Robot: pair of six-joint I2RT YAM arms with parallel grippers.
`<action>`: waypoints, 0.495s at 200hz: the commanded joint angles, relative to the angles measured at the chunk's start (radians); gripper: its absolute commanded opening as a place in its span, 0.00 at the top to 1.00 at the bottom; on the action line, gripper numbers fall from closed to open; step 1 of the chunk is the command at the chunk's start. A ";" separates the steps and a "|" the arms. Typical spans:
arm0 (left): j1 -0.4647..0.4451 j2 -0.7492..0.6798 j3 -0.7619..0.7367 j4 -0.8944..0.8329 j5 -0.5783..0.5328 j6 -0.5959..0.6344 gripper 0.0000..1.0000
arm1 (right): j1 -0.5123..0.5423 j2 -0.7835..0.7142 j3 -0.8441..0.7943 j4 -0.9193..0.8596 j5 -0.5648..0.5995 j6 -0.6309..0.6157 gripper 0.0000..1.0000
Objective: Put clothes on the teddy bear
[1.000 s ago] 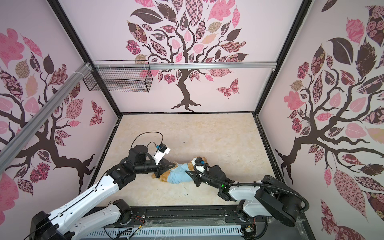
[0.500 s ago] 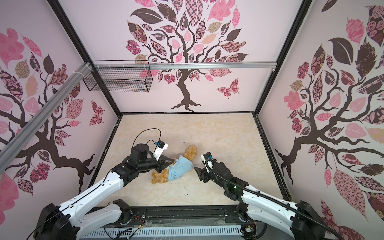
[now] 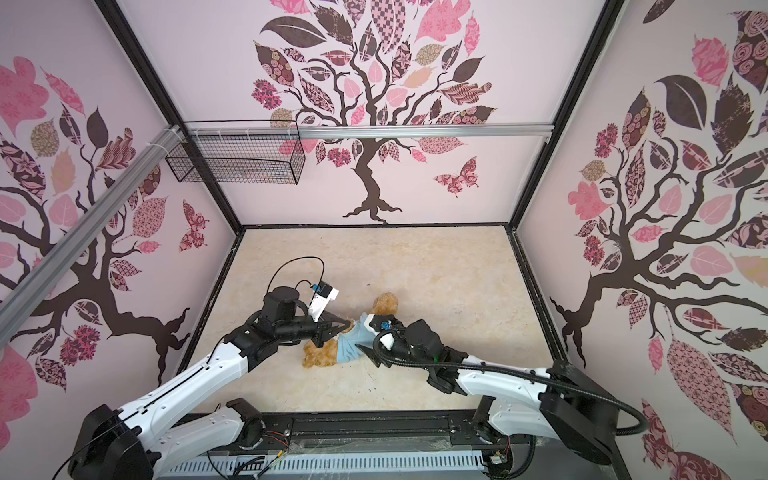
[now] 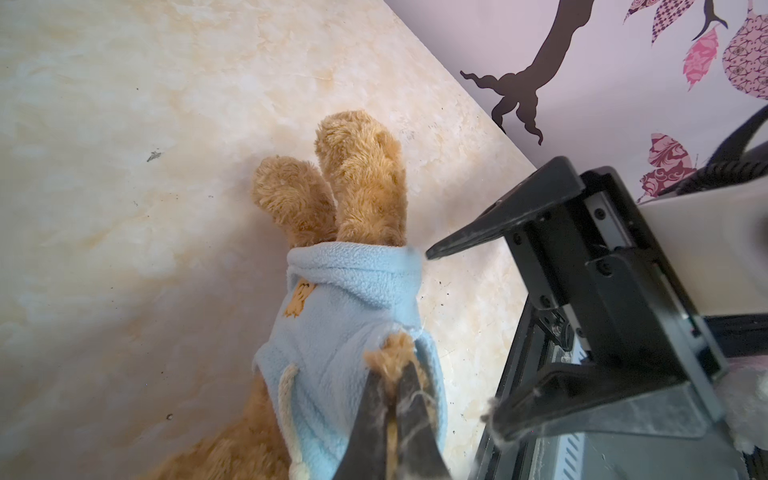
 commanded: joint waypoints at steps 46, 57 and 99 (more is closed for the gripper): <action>-0.022 0.004 0.075 -0.001 0.051 0.003 1.00 | 0.002 0.290 0.101 0.270 -0.034 -0.030 0.35; -0.022 -0.002 0.087 0.001 0.069 -0.007 1.00 | 0.000 0.328 0.077 0.309 0.000 -0.011 0.39; 0.004 -0.052 0.121 0.064 0.166 -0.100 1.00 | -0.005 0.422 -0.025 0.404 0.061 0.114 0.53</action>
